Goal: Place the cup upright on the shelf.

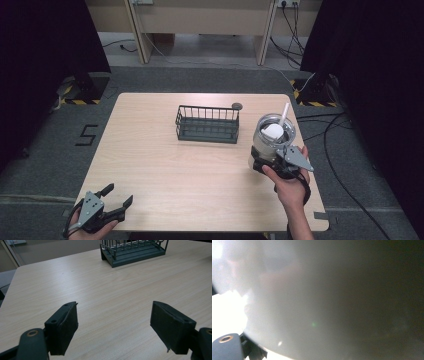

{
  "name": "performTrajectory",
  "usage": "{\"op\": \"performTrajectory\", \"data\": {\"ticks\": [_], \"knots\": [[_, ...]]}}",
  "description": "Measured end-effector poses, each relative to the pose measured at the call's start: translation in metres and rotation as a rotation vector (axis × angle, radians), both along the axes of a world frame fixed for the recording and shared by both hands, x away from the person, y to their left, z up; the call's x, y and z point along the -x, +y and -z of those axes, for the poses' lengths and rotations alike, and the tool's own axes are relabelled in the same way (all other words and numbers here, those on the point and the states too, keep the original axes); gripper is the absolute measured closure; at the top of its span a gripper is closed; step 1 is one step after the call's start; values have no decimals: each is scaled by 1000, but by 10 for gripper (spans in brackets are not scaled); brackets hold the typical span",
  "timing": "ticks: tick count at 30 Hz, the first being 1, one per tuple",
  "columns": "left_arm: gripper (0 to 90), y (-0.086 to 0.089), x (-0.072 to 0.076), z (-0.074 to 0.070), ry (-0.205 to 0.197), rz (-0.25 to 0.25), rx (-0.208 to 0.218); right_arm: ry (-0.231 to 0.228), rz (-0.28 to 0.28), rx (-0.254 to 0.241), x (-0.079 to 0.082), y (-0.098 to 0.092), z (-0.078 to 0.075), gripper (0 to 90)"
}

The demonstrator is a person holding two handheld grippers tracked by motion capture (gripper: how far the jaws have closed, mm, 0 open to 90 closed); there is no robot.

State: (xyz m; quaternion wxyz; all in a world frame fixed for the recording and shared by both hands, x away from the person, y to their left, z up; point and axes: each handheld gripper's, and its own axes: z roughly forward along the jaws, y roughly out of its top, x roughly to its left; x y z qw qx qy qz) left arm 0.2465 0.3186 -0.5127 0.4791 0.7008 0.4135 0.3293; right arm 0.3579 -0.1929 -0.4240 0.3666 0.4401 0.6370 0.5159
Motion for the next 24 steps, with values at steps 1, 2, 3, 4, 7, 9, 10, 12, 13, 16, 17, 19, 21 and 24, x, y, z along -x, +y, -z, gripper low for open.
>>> {"op": "performTrajectory", "data": {"ticks": [1, 2, 3, 4, 7, 9, 10, 12, 13, 16, 17, 19, 21, 24], "knots": [[214, 0, 0, 0, 0, 0, 1, -4, -1, 3, -2, 1, -1, 104], [214, 0, 0, 0, 0, 0, 1, -4, -2, 1, -3, 2, -3, 104], [214, 0, 0, 0, 0, 0, 1, -5, -3, 0, -5, 4, -4, 103], [214, 0, 0, 0, 0, 0, 1, -5, -3, 0, -5, 4, -4, 103], [215, 0, 0, 0, 0, 1, 3, -13, -6, 1, -12, 8, -9, 104], [215, 0, 0, 0, -1, 0, 4, -10, -8, -4, -15, 10, -11, 104], [215, 0, 0, 0, -1, 0, 4, -11, -7, -5, -17, 12, -11, 104], [215, 0, 0, 0, 0, 0, 4, -10, -9, -5, -20, 14, -12, 104], [215, 0, 0, 0, 0, 1, 5, -7, -9, -10, -21, 15, -13, 104], [216, 0, 0, 0, 1, 1, 6, -11, -11, -11, -26, 19, -15, 104], [216, 0, 0, 0, 0, 1, 5, -12, -12, -11, -28, 19, -16, 104], [216, 0, 0, 0, 0, 1, 6, -12, -12, -11, -31, 21, -18, 103], [216, 0, 0, 0, 0, 1, 5, -10, -14, -16, -33, 23, -19, 104], [217, 0, 0, 0, 1, 2, 8, -7, -15, -24, -36, 26, -21, 104]]}}
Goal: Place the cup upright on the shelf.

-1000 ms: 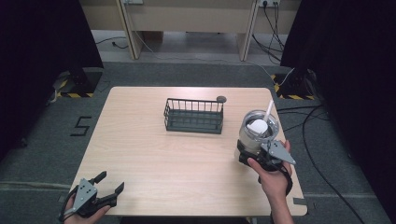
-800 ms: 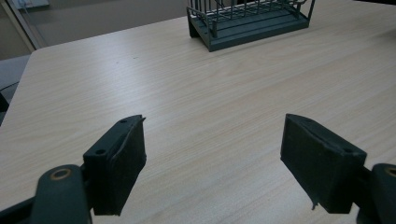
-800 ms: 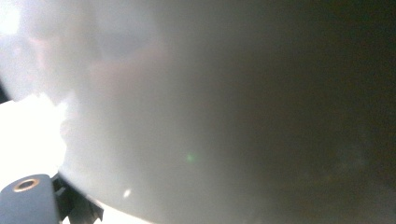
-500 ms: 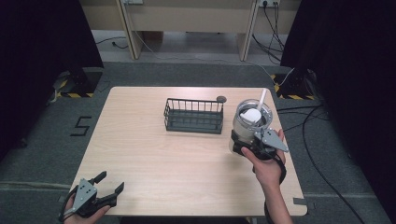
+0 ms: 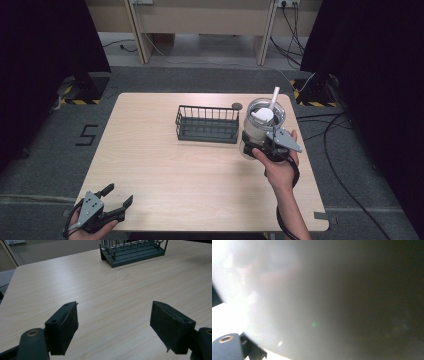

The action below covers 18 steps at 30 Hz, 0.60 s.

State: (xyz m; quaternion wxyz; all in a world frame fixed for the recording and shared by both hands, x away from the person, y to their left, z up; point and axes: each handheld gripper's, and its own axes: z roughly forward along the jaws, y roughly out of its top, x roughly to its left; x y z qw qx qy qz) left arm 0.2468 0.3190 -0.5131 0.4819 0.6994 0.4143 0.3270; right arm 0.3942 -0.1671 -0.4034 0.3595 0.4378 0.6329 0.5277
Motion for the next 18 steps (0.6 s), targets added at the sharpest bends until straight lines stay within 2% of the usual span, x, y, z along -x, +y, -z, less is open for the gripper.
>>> {"op": "performTrajectory", "data": {"ticks": [18], "knots": [[220, 0, 0, 0, 1, 2, 0, -2, -15, -10, -16, 17, -7, 104]]}}
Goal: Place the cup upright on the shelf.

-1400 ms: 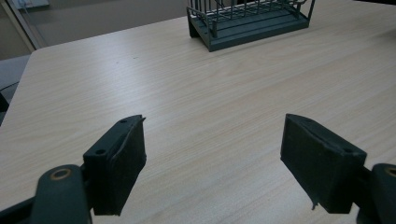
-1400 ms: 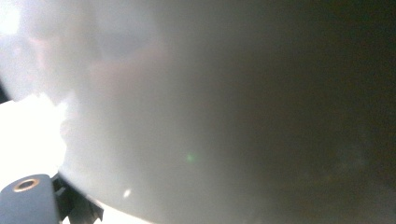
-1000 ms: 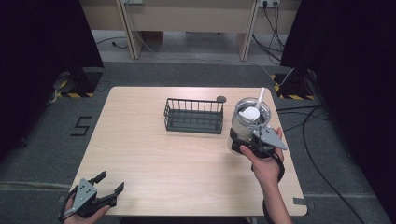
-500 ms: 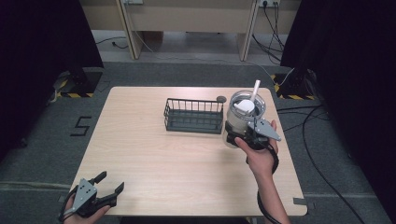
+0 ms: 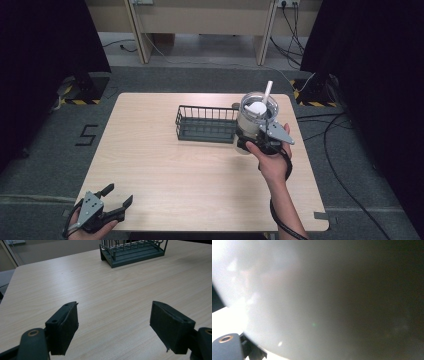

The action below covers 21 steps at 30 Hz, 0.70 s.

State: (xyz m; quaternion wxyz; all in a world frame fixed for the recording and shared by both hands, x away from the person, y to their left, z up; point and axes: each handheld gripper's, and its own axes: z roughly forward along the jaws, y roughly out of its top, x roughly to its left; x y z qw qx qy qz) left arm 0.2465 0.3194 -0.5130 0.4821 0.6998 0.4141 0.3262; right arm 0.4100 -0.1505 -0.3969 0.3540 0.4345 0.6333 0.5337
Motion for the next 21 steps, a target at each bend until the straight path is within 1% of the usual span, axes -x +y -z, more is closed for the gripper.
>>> {"op": "performTrajectory", "data": {"ticks": [10, 18, 21], "knots": [[223, 1, 2, 0, -2, -1, 0, -10, -11, -1, -9, 10, -5, 104], [224, 3, 4, 0, -3, -15, 2, -14, -21, 2, -16, 18, -8, 103], [224, 5, 6, 0, 0, -21, 3, -14, -28, 4, -21, 24, -10, 103]]}}
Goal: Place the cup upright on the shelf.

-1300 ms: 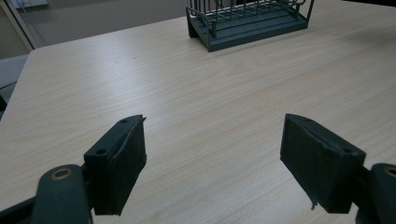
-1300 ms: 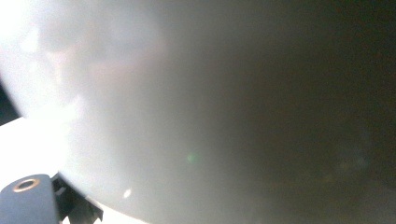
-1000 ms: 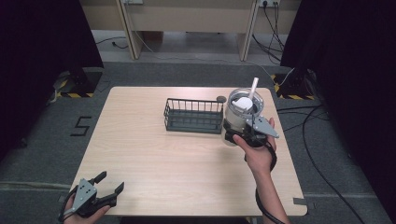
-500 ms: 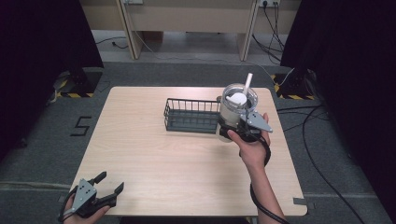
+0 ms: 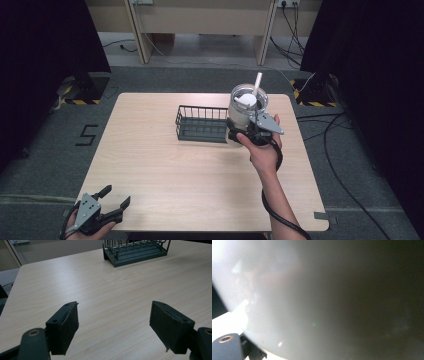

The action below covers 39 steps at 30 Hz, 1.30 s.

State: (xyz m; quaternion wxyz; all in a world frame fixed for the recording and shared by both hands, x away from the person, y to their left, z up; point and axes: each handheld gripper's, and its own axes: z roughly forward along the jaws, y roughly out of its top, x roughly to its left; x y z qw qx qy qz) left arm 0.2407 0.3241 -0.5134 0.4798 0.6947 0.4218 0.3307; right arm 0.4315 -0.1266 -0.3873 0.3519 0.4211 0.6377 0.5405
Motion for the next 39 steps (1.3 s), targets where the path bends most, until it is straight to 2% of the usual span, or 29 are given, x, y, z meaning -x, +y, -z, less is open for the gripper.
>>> {"op": "performTrajectory", "data": {"ticks": [26, 39], "knots": [[226, 6, 8, 1, 0, -36, 7, 2, -3, 9, -29, 21, -10, 103], [227, 11, 15, 1, 0, -60, 7, 1, -19, 23, -46, 38, -12, 103]]}}
